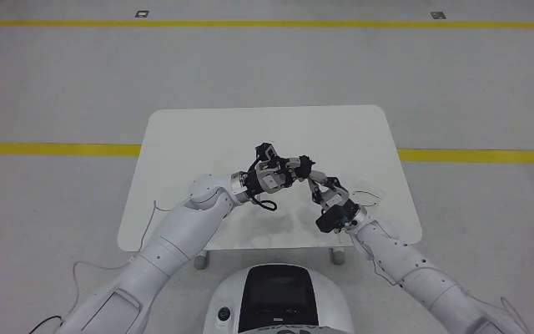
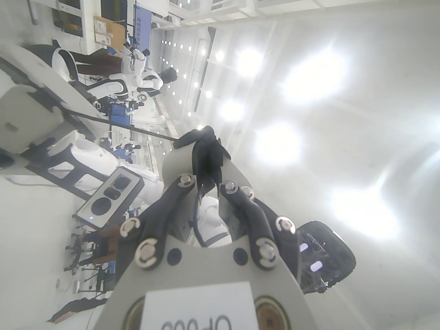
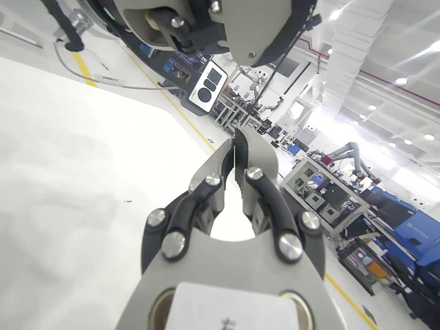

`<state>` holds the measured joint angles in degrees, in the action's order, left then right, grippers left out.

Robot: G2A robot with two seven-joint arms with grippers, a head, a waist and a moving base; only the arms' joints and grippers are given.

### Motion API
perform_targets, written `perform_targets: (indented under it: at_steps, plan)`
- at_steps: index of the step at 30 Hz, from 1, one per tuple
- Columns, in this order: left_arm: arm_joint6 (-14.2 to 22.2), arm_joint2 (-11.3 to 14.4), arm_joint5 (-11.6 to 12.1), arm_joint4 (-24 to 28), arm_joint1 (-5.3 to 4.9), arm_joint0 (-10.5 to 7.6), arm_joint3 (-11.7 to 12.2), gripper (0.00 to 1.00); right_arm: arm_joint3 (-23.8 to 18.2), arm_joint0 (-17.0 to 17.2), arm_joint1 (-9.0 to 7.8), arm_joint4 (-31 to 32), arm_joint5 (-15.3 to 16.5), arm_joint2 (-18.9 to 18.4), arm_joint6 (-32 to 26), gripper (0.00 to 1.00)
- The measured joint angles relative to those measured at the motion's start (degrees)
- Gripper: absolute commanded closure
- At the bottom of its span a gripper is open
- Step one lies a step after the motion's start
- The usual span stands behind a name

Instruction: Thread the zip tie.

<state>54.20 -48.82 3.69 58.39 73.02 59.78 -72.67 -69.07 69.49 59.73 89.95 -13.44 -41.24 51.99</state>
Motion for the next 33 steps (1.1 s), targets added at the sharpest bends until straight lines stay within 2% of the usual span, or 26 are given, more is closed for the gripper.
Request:
perform_targets:
  at_steps: [11, 19, 20, 21, 25, 33]
  plan:
    - [0.0, 0.0, 0.0, 0.0, 0.0, 0.0, 0.0, 1.0, -0.3, -1.2, -1.15, 0.0, -1.5, 2.7, -1.2, 1.0]
    - [0.0, 0.0, 0.0, 0.0, 0.0, 0.0, 0.0, 1.0, -0.4, -1.7, -1.39, 0.0, -1.2, 4.1, -2.3, 1.0]
    - [0.0, 0.0, 0.0, 0.0, 0.0, 0.0, 0.0, 1.0, -0.5, -1.6, -1.36, -0.3, -0.8, 4.0, -2.6, 0.57]
    - [0.0, 0.0, 0.0, 0.0, 0.0, 0.0, 0.0, 1.0, -0.7, -1.3, -1.31, -0.8, -0.1, 3.7, -2.9, 0.0]
    - [0.0, 0.0, 0.0, 0.0, 0.0, 0.0, 0.0, 1.0, -1.8, -0.6, -1.17, -5.1, 7.0, 2.7, -2.1, 0.0]
    - [-0.6, -0.1, 0.1, -0.3, -0.02, 0.21, -0.4, 1.0, -2.0, -0.4, -1.16, -5.3, 6.9, 2.6, -2.2, 0.0]
